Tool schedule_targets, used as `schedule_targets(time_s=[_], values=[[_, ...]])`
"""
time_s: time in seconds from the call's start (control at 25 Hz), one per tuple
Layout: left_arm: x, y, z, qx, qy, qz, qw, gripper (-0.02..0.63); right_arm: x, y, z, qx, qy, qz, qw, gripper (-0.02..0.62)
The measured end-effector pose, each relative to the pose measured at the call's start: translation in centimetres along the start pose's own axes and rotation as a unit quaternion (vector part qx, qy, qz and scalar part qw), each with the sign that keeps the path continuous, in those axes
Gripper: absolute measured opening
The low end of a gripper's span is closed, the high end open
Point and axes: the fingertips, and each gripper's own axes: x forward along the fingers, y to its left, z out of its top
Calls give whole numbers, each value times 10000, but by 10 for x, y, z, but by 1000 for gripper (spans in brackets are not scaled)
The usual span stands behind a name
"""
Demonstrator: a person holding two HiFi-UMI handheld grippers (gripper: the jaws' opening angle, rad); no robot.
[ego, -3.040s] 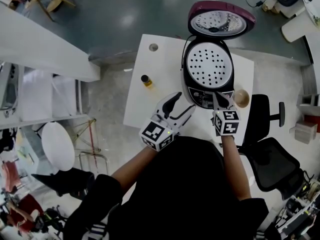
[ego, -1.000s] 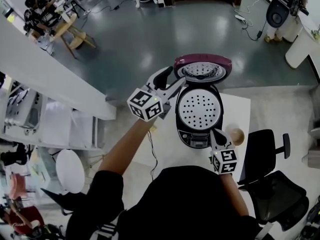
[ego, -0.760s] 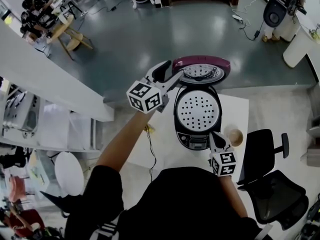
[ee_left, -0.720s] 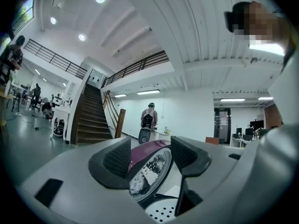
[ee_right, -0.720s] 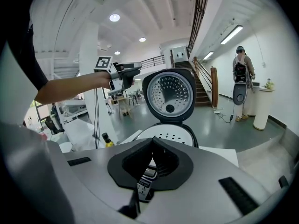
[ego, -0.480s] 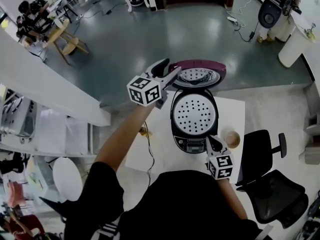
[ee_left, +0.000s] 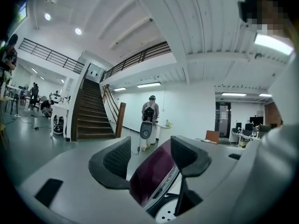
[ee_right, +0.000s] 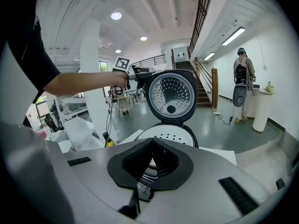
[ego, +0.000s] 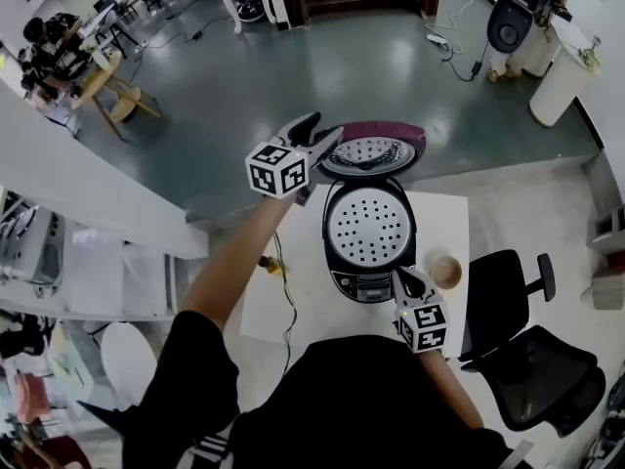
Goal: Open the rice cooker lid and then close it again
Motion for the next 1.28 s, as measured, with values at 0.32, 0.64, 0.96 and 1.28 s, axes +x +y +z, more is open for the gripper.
schedule_targets(time_s=[0.32, 0.64, 0.96, 1.28], values=[[3, -4, -10, -222, 91, -45, 9997, 245, -3, -5, 14, 31, -232, -60, 9997, 0], [1, -10, -11, -101, 359, -192, 9991, 245, -11, 0, 9, 1, -222, -31, 9997, 0], [-6, -31, -14, 647, 701, -503, 9942, 218, -22, 1, 10, -222, -338, -39, 9992, 0], [-15, -51, -18, 1360, 991, -536, 9843, 184, -28, 5, 2, -102, -291, 103, 9995, 0]])
